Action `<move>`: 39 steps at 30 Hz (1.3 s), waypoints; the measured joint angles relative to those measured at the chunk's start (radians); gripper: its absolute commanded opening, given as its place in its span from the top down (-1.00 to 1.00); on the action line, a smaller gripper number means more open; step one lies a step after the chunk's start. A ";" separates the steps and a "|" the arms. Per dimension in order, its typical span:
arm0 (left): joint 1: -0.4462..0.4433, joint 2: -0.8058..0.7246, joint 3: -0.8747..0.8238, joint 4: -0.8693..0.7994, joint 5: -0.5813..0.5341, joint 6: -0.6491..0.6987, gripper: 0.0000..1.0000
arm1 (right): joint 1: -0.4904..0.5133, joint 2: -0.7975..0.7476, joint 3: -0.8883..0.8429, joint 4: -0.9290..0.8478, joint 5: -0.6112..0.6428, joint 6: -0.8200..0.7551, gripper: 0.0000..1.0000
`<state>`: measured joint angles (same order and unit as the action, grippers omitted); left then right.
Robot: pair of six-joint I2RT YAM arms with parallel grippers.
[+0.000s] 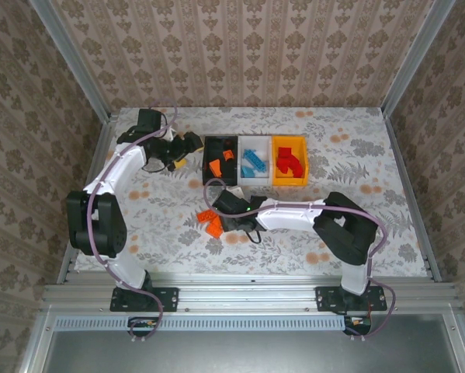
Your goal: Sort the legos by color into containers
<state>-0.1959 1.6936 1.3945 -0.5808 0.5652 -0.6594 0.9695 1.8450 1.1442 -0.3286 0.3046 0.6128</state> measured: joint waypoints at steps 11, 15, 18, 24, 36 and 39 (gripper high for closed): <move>-0.103 0.030 0.000 0.011 0.008 0.000 -0.75 | -0.147 -0.207 0.034 -0.044 0.025 -0.118 -0.21; -0.172 0.082 0.000 0.009 0.011 0.000 -0.75 | -0.299 -0.129 0.184 -0.047 0.040 -0.195 -0.21; -0.182 0.107 0.000 0.004 0.013 0.000 -0.75 | -0.351 -0.023 0.304 -0.042 0.047 -0.241 -0.21; -0.162 0.108 0.000 0.005 0.011 0.000 -0.75 | -0.404 0.203 0.514 -0.100 0.023 -0.323 -0.27; -0.155 0.108 0.000 0.005 0.012 0.000 -0.75 | -0.409 0.204 0.537 -0.148 -0.005 -0.378 -0.49; -0.154 0.108 0.000 0.006 0.012 0.000 -0.75 | -0.398 0.086 0.450 -0.129 -0.004 -0.371 -0.47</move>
<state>-0.3500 1.8019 1.3945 -0.5751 0.5770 -0.6590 0.5713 1.9312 1.5944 -0.4572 0.3004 0.2417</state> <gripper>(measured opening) 0.876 0.740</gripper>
